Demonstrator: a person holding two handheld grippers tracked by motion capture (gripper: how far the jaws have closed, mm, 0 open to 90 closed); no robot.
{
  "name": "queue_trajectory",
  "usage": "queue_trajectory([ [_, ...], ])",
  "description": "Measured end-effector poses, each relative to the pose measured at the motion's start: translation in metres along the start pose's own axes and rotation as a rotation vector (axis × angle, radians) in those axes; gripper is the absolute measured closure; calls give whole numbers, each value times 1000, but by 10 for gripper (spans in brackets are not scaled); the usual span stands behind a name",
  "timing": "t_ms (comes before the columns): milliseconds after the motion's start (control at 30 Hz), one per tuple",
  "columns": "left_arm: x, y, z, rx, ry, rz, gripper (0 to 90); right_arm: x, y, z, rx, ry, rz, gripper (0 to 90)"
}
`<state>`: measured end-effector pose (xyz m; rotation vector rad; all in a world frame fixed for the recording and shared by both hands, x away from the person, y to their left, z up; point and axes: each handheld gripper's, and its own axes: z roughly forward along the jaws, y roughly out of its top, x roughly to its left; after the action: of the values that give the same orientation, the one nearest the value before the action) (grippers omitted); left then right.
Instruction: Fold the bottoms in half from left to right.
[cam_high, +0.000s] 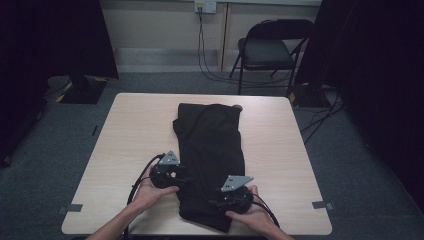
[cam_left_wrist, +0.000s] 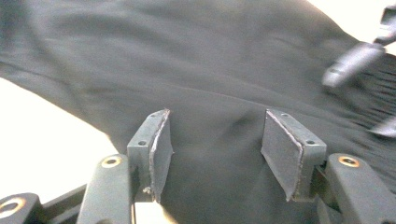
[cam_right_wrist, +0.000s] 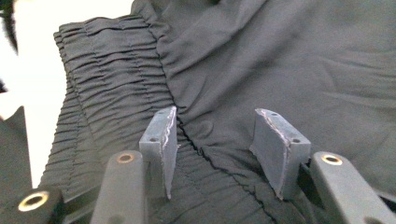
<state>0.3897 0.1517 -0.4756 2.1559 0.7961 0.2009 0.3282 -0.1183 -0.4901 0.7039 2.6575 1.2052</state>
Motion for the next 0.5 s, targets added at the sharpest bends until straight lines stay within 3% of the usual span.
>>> queue_trajectory([
  [33,0,0,0,0,0,0,426,0,0,0,0,0,0,503],
  [100,4,-1,5,13,10,0,461,4,-7,-6,19,58,23,503],
  [267,4,0,10,14,23,16,514,14,-4,-13,34,82,-1,492],
  [300,4,0,11,22,26,24,517,13,-1,-15,19,62,-11,504],
  [333,2,-1,16,40,19,36,523,1,7,-17,-41,19,33,524],
  [400,-1,-2,19,59,28,56,522,-16,16,-17,-75,-43,67,520],
  [433,-1,-2,19,59,28,56,522,-16,16,-17,-75,-43,67,520],
  [467,-4,-3,20,56,40,71,522,-35,23,-14,-93,-88,101,509],
  [500,-5,-3,20,62,53,82,522,-43,27,-11,-95,-113,100,507],
])
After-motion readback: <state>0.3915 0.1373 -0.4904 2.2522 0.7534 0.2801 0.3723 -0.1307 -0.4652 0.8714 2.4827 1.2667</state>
